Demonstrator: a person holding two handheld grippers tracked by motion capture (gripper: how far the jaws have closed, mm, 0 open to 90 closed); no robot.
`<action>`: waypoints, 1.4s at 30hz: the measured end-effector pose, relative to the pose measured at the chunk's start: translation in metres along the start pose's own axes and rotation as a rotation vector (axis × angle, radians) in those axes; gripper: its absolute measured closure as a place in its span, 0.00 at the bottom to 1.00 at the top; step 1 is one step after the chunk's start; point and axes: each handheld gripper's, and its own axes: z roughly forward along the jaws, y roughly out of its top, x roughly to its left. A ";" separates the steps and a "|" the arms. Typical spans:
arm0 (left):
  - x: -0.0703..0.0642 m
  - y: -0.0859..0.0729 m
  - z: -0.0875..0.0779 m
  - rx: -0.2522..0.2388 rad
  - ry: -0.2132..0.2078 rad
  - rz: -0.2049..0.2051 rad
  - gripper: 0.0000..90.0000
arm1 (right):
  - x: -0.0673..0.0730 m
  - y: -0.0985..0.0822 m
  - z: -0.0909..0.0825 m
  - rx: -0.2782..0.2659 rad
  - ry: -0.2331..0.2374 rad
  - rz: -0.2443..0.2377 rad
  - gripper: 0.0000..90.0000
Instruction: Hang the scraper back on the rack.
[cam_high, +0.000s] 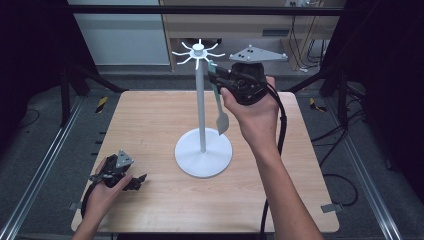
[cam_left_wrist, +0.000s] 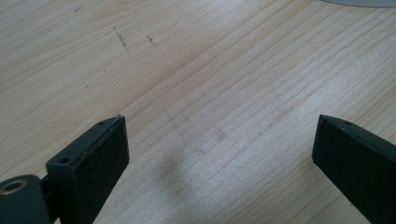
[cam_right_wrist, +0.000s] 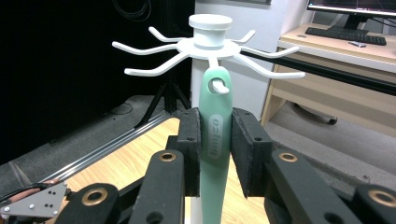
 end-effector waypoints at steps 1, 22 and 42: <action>0.000 0.000 0.000 0.000 0.000 0.000 0.04 | 0.000 0.000 0.000 -0.001 0.001 0.001 0.82; 0.000 0.000 0.000 -0.001 0.000 -0.002 0.04 | 0.002 -0.001 0.001 0.001 0.005 0.002 0.82; 0.000 0.000 0.000 0.000 0.001 -0.001 0.04 | 0.004 -0.005 -0.012 -0.009 0.003 -0.007 0.74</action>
